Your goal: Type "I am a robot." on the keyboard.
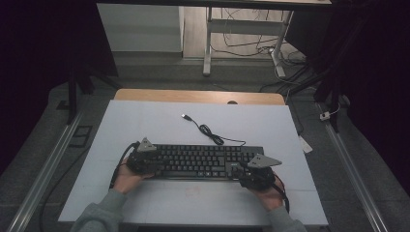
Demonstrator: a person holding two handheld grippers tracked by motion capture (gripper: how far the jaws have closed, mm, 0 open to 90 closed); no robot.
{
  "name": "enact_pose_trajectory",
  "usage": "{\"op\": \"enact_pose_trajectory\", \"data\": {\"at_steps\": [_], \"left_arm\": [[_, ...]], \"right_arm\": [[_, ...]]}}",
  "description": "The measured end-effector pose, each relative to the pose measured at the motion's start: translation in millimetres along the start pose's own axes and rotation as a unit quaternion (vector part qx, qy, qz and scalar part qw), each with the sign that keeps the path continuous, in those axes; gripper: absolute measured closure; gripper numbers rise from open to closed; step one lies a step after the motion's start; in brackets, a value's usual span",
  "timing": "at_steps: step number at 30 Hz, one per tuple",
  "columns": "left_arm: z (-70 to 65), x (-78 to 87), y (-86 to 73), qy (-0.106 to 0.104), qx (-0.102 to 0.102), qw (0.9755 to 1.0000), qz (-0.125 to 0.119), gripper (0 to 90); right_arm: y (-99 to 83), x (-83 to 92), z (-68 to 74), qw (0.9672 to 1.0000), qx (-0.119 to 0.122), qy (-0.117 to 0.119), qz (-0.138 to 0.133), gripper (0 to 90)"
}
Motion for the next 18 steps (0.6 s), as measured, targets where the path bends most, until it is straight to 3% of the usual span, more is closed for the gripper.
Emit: {"op": "enact_pose_trajectory", "data": {"at_steps": [7,14,18], "left_arm": [[0.6,-8.1,4.1,0.003,-0.006,1.0,0.002,66.1],[-1.6,-16.8,6.8,-0.006,-0.017,0.9998,0.01,87.4],[-2.7,-22.6,8.6,-0.009,-0.02,0.9996,0.019,88.9]], "right_arm": [[-0.1,-0.7,0.0,1.0,-0.001,0.002,0.0,49.6],[-0.1,-0.9,0.5,1.0,-0.001,0.003,-0.001,49.6],[0.0,-0.9,0.7,1.0,-0.001,0.004,-0.001,49.6]]}}
Point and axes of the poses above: each handheld gripper's, and its own axes: x roughly backward along the jaws, y roughly out of its top, z roughly to its left, the point moved 9 cm from there along -x, roughly forward along the jaws, and after that the axes turned 3 degrees about y, right-handed, at the moved point
